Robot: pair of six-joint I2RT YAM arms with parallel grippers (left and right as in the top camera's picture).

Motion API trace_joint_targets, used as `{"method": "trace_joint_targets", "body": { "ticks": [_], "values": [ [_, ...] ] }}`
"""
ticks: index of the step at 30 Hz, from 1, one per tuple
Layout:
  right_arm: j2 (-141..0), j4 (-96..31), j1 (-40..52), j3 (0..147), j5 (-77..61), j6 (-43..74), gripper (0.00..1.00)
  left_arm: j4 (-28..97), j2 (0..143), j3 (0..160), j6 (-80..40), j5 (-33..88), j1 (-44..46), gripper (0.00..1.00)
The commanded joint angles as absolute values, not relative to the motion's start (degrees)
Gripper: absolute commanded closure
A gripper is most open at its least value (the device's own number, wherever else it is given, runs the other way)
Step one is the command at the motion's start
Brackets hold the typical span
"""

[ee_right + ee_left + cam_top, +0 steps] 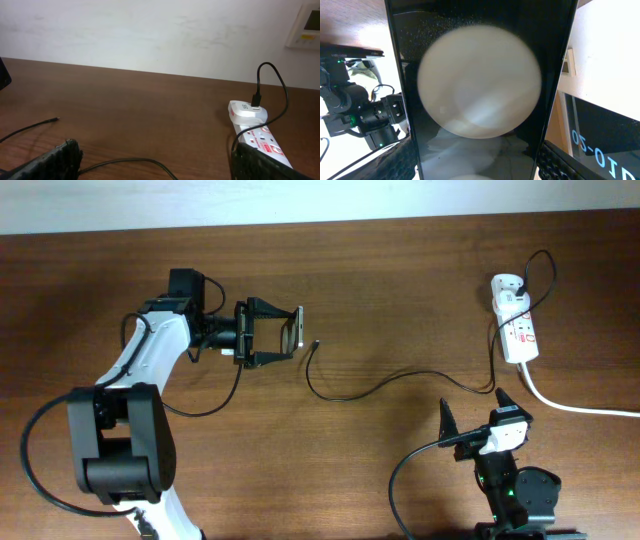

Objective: Plug charger to phone and switch on socket

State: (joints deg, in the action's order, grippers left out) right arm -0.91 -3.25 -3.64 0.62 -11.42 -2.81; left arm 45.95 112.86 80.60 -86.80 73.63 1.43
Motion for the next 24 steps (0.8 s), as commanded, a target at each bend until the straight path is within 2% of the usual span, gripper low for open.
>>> {"method": "trace_joint_targets", "body": {
  "ticks": [1, 24],
  "values": [
    [-0.4, -3.7, -3.4, 0.4, -11.3, -2.6, 0.01, 45.8, 112.9, 82.3, -86.9, 75.8, 1.3, 0.73],
    [-0.4, -3.7, -3.4, 0.4, -11.3, -2.6, 0.01, 45.8, 112.9, 82.3, -86.9, 74.1, 1.3, 0.77]
  ]
}}
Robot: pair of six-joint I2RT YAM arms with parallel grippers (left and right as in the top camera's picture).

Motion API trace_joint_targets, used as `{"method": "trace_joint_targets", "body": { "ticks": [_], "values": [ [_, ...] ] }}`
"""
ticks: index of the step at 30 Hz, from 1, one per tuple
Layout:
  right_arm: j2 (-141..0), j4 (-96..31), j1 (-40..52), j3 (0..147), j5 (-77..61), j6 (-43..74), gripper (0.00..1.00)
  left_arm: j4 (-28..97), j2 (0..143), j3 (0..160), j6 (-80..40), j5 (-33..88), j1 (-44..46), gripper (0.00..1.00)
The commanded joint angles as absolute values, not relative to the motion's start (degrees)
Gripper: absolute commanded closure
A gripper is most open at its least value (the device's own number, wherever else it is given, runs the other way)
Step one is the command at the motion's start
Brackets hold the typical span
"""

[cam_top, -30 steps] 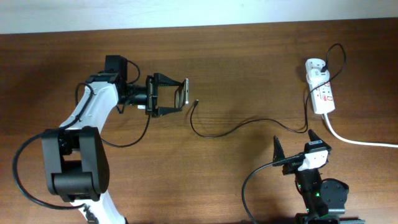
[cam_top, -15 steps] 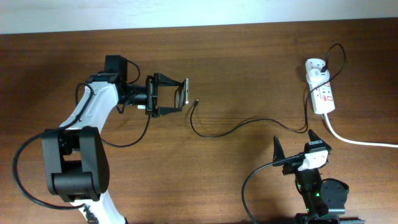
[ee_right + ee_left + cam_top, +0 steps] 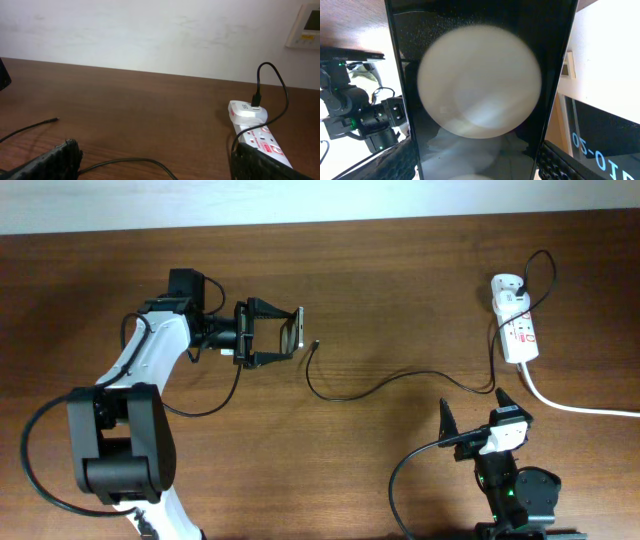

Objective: Plug charger to phone and switch on socket

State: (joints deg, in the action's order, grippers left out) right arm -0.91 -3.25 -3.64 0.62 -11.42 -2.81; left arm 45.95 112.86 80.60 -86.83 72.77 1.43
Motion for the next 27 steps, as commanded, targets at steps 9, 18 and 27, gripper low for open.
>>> {"method": "trace_joint_targets", "body": {
  "ticks": [9, 18, 27],
  "values": [
    [-0.4, -3.7, -3.4, 0.4, -11.3, -2.6, 0.01, 45.8, 112.9, 82.3, -86.9, 74.1, 1.3, 0.77],
    [-0.4, -3.7, -3.4, 0.4, -11.3, -2.6, 0.01, 45.8, 112.9, 82.3, -86.9, 73.9, 1.4, 0.79],
    [-0.4, -3.7, -3.4, 0.4, -9.4, -2.6, 0.01, 45.8, 112.9, 82.3, -86.9, 73.9, 1.4, 0.79]
  ]
}}
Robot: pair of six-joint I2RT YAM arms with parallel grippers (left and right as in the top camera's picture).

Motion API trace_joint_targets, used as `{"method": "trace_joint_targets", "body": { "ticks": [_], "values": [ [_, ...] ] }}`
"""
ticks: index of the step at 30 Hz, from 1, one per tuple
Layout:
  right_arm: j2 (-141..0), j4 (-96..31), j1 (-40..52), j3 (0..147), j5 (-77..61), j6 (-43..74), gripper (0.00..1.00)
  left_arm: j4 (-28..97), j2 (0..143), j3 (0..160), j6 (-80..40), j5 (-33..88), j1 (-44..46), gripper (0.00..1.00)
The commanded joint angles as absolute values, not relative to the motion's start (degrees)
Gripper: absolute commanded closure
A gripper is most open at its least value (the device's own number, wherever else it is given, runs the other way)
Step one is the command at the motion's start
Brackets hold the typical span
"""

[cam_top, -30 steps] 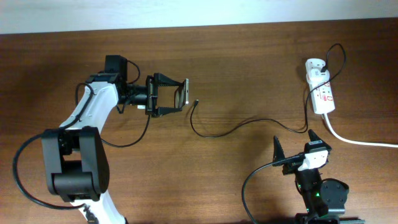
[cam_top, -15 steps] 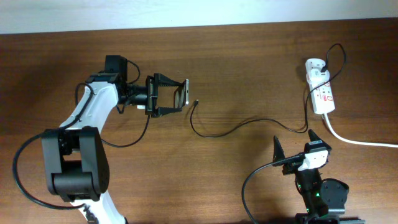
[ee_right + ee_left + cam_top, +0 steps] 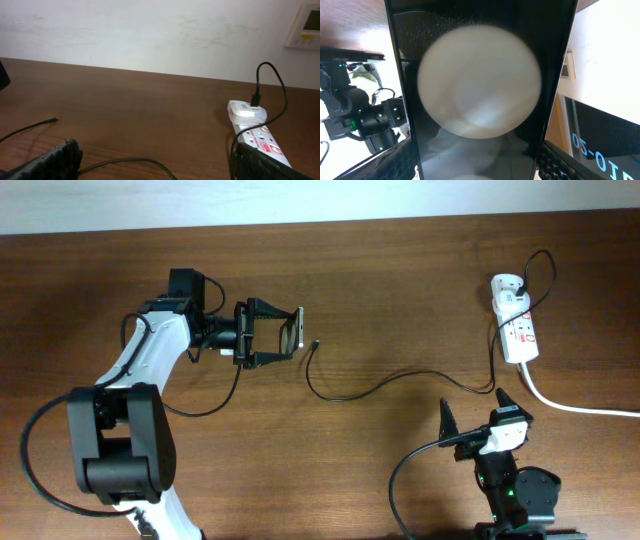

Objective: Plug charger to phone and switch on socket

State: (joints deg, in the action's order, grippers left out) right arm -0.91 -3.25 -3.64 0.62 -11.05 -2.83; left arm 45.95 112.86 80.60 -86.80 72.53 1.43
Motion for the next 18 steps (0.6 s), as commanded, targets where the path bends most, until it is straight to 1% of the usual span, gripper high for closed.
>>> {"method": "trace_joint_targets", "body": {
  "ticks": [1, 10, 12, 18],
  "values": [
    [-0.4, -3.7, -3.4, 0.4, -9.4, -2.6, 0.01, 45.8, 112.9, 82.3, -86.9, 73.9, 1.4, 0.79],
    [-0.4, -3.7, -3.4, 0.4, -10.1, -2.5, 0.01, 45.8, 112.9, 82.3, -86.9, 73.9, 1.4, 0.8],
    [-0.4, -3.7, -3.4, 0.8, -10.2, -1.4, 0.01, 45.8, 112.9, 82.3, -87.0, 73.9, 1.4, 0.83],
    [-0.4, -3.7, -3.4, 1.1, -10.3, -1.0, 0.01, 45.8, 112.9, 82.3, -87.0, 73.9, 1.4, 0.84]
  ]
}}
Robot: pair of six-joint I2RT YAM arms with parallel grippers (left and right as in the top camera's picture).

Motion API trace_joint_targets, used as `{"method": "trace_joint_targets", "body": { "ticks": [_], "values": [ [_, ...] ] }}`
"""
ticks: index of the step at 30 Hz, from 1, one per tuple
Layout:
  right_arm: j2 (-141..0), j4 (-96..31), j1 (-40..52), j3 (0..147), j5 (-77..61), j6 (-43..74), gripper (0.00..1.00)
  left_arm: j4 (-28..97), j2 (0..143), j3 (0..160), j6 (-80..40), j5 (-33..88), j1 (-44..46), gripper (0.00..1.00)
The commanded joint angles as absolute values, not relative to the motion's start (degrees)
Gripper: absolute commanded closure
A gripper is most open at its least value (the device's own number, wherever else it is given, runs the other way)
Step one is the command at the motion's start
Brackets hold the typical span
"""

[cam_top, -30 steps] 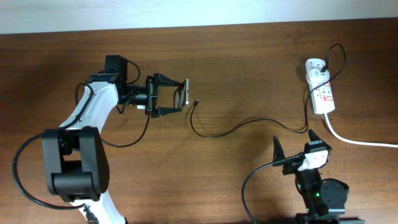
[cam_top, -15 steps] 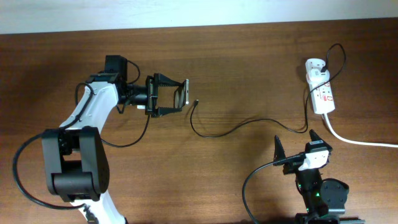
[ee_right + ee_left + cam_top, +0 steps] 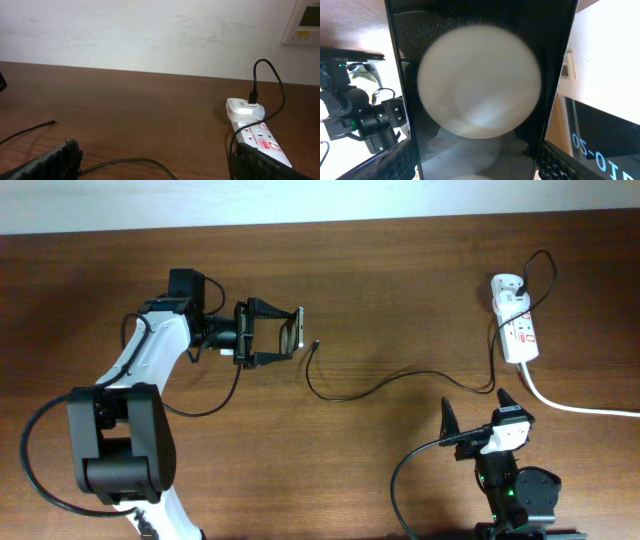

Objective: Plug charger to phone and switch on socket

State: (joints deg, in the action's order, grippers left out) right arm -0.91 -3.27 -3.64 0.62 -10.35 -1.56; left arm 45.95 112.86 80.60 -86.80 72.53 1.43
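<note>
My left gripper (image 3: 285, 332) is shut on the black phone (image 3: 293, 331), held on edge above the table; its glossy screen (image 3: 480, 85) fills the left wrist view between the dark fingers (image 3: 395, 160). The black charger cable (image 3: 380, 387) lies on the wood, its free plug (image 3: 316, 344) just right of the phone. The cable runs to a white adapter (image 3: 506, 285) in the white socket strip (image 3: 520, 325), also seen as strip (image 3: 257, 135) from the right wrist. My right gripper (image 3: 476, 406) stands open near the table's front edge, with nothing between its fingers.
The strip's white mains lead (image 3: 580, 405) runs off to the right edge. A pale wall (image 3: 150, 35) stands behind the brown table (image 3: 400, 280), with a white wall panel (image 3: 305, 22) at the upper right.
The right wrist view has shifted slightly, with the socket strip a little further left in it. The left gripper and phone stand as before.
At every earlier moment my left gripper held the phone on edge beside the cable's free plug, and my right gripper stood open near the front edge. Only a slight shift of the right wrist view shows by now.
</note>
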Motion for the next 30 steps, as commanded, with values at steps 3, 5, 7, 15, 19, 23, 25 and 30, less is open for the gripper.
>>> {"method": "trace_joint_targets", "body": {
  "ticks": [3, 5, 7, 15, 19, 23, 25, 30],
  "values": [
    [-0.4, -3.7, -3.4, 1.1, -10.2, 0.5, 0.01, 45.8, 112.9, 82.3, -87.0, 73.8, 1.4, 0.83],
    [-0.4, -2.8, -3.4, 1.1, -10.2, 0.5, 0.01, 45.8, 112.9, 82.3, -86.6, 70.6, 1.4, 0.85],
    [-0.4, -2.4, -3.4, 2.6, -10.2, 2.1, 0.01, 45.2, 112.9, 82.3, -86.5, 67.6, 1.4, 0.88],
    [-19.3, -2.8, -3.4, 19.4, -15.6, 3.5, 0.01, 40.7, 112.9, 82.3, -79.5, 61.4, 1.4, 0.98],
    [-39.5, -7.4, -3.4, 36.6, -27.7, 3.5, 0.01, 40.8, 112.9, 82.3, -76.8, 58.5, 1.4, 0.96],
    [-56.3, -24.9, -3.4, 56.0, -38.7, 3.5, 0.01, 40.8, 112.9, 82.3, -76.8, 56.5, 1.4, 0.96],
    [-62.7, -32.6, -3.4, 63.8, -40.8, 3.5, 0.01, 40.8, 112.9, 82.3, -76.8, 55.8, 1.4, 0.96],
    [-65.8, -35.7, -3.4, 66.5, -45.0, 3.5, 0.02, 41.0, 112.9, 82.3, -76.9, 53.5, 1.5, 0.99]
  ]
}}
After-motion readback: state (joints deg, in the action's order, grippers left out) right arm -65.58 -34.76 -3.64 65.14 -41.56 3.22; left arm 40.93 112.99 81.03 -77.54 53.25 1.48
